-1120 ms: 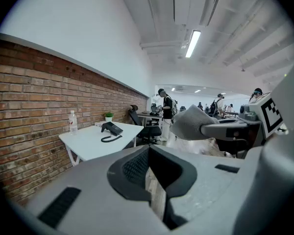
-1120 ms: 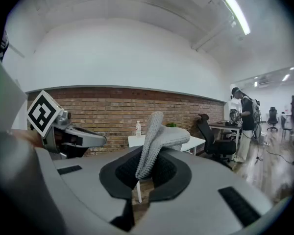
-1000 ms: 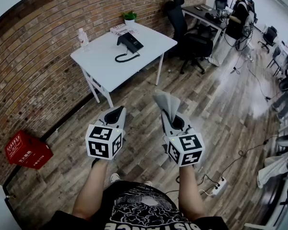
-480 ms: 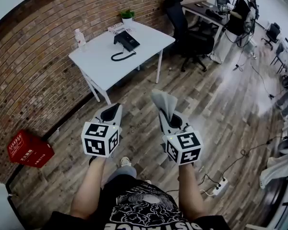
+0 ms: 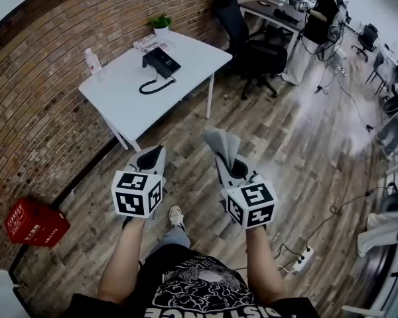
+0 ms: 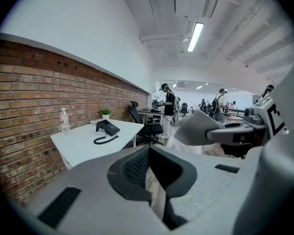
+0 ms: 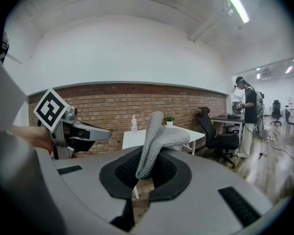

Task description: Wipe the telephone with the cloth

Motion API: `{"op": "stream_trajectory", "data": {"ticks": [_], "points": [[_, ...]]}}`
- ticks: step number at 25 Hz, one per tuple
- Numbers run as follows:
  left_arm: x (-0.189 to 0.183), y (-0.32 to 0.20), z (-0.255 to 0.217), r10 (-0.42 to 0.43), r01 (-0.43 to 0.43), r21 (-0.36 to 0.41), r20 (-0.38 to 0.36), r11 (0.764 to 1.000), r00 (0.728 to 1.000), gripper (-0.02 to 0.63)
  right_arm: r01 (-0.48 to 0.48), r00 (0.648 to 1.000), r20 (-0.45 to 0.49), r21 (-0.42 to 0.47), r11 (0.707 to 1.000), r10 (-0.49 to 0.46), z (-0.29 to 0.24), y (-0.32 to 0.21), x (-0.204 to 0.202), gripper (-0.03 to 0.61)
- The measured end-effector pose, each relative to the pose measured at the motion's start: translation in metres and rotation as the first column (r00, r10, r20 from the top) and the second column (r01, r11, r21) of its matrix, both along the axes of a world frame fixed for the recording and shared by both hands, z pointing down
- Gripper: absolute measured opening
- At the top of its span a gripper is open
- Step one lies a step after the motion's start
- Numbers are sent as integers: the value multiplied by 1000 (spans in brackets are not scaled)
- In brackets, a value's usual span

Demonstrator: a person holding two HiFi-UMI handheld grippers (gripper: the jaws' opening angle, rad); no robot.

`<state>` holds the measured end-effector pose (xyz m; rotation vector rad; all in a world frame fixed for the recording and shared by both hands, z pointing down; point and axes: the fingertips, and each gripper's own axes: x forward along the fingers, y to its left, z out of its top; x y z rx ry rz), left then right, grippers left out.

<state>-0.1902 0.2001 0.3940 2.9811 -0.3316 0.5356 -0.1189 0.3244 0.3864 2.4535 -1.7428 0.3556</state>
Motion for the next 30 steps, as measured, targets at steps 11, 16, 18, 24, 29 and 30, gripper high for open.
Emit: {"op": "stream_trajectory", "data": {"ticks": [11, 16, 18, 24, 29, 30], "points": [[80, -130, 5, 3, -2, -35, 18, 999, 1000, 6, -9, 1000, 6, -58, 998, 9, -1, -127, 83, 11], [103, -189, 11, 0, 1, -55, 25, 998, 1000, 6, -2, 1000, 5, -83, 997, 3, -1, -186, 106, 11], [110, -211, 12, -2, 3, -64, 22, 998, 1000, 6, 1, 1000, 0, -91, 996, -1, -3, -207, 112, 11], [126, -254, 12, -4, 5, -79, 9, 997, 1000, 6, 3, 1000, -7, -105, 994, -4, -3, -251, 129, 11], [134, -278, 14, -9, 9, -82, 1, 997, 1000, 6, 13, 1000, -15, -107, 994, -15, -3, -278, 138, 11], [136, -282, 14, -11, 11, -82, 1, 997, 1000, 6, 18, 1000, -16, -108, 994, -19, -3, -283, 139, 11]]}}
